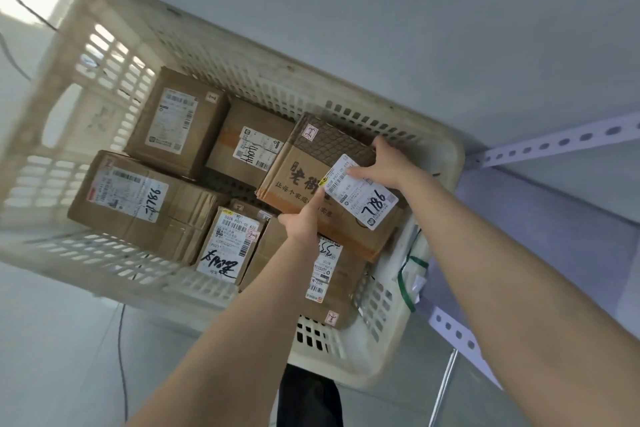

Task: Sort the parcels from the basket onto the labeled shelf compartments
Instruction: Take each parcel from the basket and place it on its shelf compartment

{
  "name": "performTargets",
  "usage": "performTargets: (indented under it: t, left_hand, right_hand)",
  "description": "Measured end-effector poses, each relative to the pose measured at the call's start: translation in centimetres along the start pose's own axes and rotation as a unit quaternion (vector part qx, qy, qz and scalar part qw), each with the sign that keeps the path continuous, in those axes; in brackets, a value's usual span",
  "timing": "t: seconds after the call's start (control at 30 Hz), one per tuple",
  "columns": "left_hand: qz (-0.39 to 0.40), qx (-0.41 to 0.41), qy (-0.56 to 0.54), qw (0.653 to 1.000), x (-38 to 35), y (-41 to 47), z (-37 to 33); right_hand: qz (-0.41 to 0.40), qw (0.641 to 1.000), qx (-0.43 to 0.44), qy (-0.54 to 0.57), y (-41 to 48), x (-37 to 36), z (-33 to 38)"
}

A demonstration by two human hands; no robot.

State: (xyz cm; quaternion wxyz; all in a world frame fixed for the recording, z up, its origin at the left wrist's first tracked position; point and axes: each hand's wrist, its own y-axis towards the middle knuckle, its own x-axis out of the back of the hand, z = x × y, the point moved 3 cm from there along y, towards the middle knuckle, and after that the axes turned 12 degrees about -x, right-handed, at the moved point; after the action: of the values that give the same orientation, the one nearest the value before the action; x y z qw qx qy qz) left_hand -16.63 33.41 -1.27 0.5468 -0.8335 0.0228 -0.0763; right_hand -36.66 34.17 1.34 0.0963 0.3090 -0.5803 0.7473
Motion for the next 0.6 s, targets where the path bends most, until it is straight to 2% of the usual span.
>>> performTargets:
  t: [0.2, 0.37, 0.47, 0.6]
  left_hand:
    - [-0.019, -0.022, -0.067, 0.997, 0.0, -1.4, 0.0]
    - [-0.022, -0.051, -0.068, 0.996, 1.7, -3.3, -1.6]
    - [-0.004, -0.069, -0.075, 0.995, 2.8, -4.9, -3.1]
    - [0.018, -0.104, -0.074, 0.992, 4.4, -8.0, -5.5]
  right_hand:
    - [0.028, 0.999, 0.024, -0.039, -1.2, 1.6, 0.9]
    - [0.059, 0.996, 0.031, -0.052, -4.0, 3.2, 2.2]
    - [0.073, 0.997, 0.022, -0.008, -5.3, 3.6, 2.8]
    - [0.135, 0.986, 0.015, 0.095, -8.3, 3.7, 3.3]
